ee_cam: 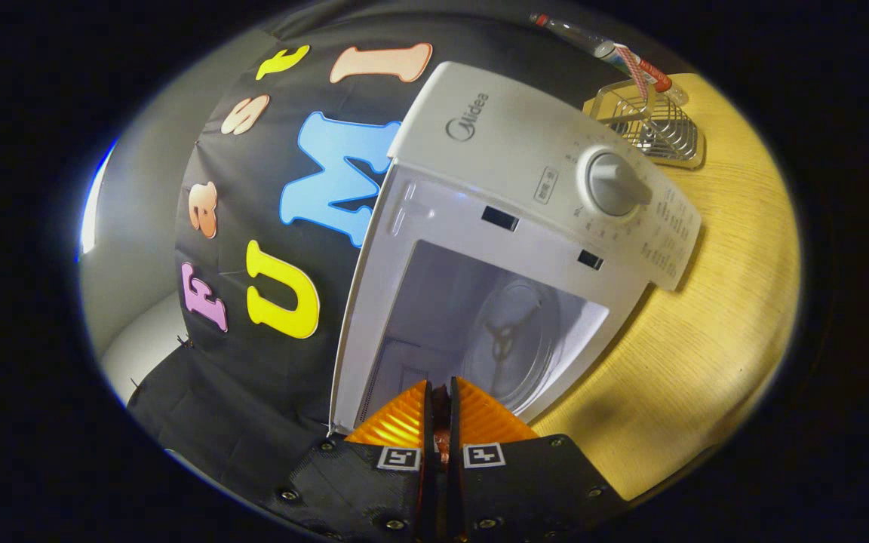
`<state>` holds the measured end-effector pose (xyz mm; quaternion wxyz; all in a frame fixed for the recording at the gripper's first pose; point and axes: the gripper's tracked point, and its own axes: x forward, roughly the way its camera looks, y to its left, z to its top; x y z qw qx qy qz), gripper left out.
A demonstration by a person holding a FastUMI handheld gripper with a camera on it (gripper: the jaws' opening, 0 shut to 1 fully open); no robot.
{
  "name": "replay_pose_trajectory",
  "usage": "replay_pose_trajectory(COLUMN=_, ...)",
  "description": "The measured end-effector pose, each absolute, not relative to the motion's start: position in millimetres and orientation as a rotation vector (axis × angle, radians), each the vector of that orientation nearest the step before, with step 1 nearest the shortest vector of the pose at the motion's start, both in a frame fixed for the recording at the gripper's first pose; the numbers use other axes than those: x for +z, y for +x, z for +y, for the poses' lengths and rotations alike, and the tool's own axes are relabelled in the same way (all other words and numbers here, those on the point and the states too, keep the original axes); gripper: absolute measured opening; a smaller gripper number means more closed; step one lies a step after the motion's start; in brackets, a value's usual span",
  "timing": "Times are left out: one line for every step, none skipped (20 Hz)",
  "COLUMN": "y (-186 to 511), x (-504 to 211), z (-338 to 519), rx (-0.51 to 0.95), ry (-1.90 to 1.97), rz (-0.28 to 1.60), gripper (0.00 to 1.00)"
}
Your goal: Open the microwave, put the food inside, and close the microwave door.
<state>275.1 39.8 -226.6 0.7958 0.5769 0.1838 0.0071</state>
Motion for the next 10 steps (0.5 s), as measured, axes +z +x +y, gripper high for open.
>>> replay_pose_trajectory(y=284, x=-229, z=44, rx=0.018, ry=1.223, rz=0.390, gripper=0.06)
replay_pose_trajectory(y=291, x=-234, z=46, rx=-0.002, ry=1.207, rz=0.384, gripper=0.06)
replay_pose_trajectory(y=298, x=-239, z=48, rx=-0.025, ry=1.207, rz=0.380, gripper=0.06)
replay_pose_trajectory(y=307, x=-240, z=53, rx=-0.033, ry=1.213, rz=0.376, gripper=0.06)
replay_pose_trajectory(y=315, x=-245, z=58, rx=-0.045, ry=1.212, rz=0.377, gripper=0.06)
replay_pose_trajectory(y=324, x=-251, z=60, rx=-0.062, ry=1.200, rz=0.379, gripper=0.06)
replay_pose_trajectory(y=331, x=-254, z=62, rx=-0.067, ry=1.195, rz=0.375, gripper=0.06)
replay_pose_trajectory(y=337, x=-255, z=64, rx=-0.075, ry=1.193, rz=0.365, gripper=0.06)
replay_pose_trajectory(y=342, x=-257, z=66, rx=-0.078, ry=1.200, rz=0.359, gripper=0.06)
replay_pose_trajectory(y=346, x=-259, z=71, rx=-0.081, ry=1.206, rz=0.359, gripper=0.06)
